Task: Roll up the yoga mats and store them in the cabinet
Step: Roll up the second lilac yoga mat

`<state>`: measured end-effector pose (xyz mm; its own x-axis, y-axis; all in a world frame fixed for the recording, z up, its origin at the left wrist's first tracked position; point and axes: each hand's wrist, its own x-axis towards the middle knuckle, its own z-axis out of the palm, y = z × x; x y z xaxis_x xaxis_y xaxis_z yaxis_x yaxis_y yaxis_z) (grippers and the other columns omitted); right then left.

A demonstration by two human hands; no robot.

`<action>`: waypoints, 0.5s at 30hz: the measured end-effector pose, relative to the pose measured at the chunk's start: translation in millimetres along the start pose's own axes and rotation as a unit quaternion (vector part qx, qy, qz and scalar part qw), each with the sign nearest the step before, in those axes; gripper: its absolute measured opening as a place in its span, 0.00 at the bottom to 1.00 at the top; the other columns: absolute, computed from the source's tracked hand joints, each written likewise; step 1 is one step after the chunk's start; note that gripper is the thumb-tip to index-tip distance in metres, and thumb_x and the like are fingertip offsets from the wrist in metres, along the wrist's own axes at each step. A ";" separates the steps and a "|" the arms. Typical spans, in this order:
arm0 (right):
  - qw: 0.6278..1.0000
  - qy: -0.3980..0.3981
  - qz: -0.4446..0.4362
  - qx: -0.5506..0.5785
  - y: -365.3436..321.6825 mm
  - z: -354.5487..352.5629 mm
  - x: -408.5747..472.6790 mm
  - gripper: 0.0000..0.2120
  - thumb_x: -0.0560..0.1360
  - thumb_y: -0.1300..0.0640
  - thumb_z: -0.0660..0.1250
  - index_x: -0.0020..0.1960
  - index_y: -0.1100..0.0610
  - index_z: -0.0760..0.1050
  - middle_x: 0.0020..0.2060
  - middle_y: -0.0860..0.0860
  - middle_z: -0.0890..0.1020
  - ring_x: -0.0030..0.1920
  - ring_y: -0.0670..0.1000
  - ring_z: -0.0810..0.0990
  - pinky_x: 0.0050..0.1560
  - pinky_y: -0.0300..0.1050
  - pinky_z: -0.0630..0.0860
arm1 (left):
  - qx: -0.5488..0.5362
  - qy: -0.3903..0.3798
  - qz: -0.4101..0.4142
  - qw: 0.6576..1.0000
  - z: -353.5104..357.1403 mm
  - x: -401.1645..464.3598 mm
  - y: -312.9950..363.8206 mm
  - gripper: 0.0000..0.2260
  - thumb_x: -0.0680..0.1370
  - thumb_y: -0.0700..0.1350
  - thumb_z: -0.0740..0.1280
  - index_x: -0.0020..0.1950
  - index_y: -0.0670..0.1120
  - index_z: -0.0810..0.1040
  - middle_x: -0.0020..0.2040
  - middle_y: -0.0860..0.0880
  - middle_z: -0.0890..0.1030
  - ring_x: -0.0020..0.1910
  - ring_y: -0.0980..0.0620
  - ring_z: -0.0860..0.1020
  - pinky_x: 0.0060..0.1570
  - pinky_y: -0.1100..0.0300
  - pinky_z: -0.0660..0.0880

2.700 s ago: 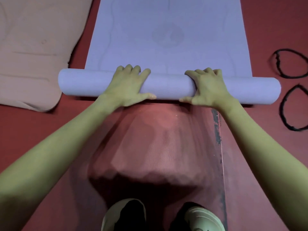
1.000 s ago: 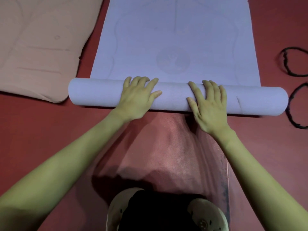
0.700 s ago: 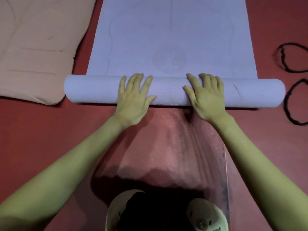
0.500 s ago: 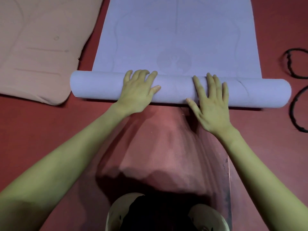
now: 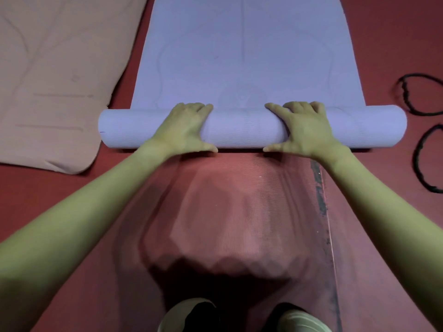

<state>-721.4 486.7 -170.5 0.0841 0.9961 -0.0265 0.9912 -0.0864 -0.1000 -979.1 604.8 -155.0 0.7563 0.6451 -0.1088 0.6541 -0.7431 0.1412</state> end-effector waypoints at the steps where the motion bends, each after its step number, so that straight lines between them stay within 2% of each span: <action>1: 1.000 0.009 -0.007 -0.008 1.3 -1.1 1.2 0.53 0.54 0.20 0.53 0.72 0.47 0.67 0.58 0.58 0.78 0.59 0.61 0.76 0.62 0.58 0.61 | -0.008 0.002 0.003 1.000 -1.2 1.9 -1.5 0.45 0.62 0.63 0.77 0.70 0.39 0.68 0.61 0.39 0.76 0.60 0.39 0.74 0.62 0.47 0.67; 5: 0.999 0.016 -0.024 -0.026 -0.6 -8.9 0.4 0.50 0.54 0.20 0.54 0.68 0.47 0.71 0.50 0.55 0.82 0.50 0.61 0.78 0.55 0.55 0.64 | -0.031 0.024 -0.003 0.999 -7.1 -2.3 2.5 0.41 0.61 0.60 0.79 0.66 0.39 0.72 0.56 0.40 0.78 0.56 0.39 0.76 0.57 0.49 0.71; 10: 1.000 0.005 -0.027 -0.003 -13.0 -8.6 -41.0 0.47 0.57 0.20 0.54 0.69 0.45 0.70 0.51 0.52 0.81 0.50 0.59 0.77 0.54 0.54 0.64 | -0.051 0.024 0.012 0.998 -10.4 -39.9 15.1 0.40 0.60 0.61 0.78 0.65 0.42 0.74 0.55 0.43 0.80 0.54 0.41 0.77 0.54 0.52 0.71; 15: 0.999 -0.035 -0.026 0.013 -33.1 -13.7 -94.8 0.44 0.58 0.20 0.56 0.68 0.42 0.69 0.52 0.48 0.81 0.51 0.57 0.76 0.55 0.53 0.63 | -0.075 -0.016 0.011 0.997 -8.1 -89.6 34.3 0.39 0.58 0.67 0.71 0.61 0.44 0.76 0.54 0.46 0.81 0.53 0.44 0.78 0.54 0.51 0.74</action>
<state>-760.8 395.4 -151.0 0.0236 0.9956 -0.0907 0.9911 -0.0352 -0.1288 -1024.5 522.9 -132.4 0.7720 0.6210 -0.1357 0.6303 -0.7202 0.2899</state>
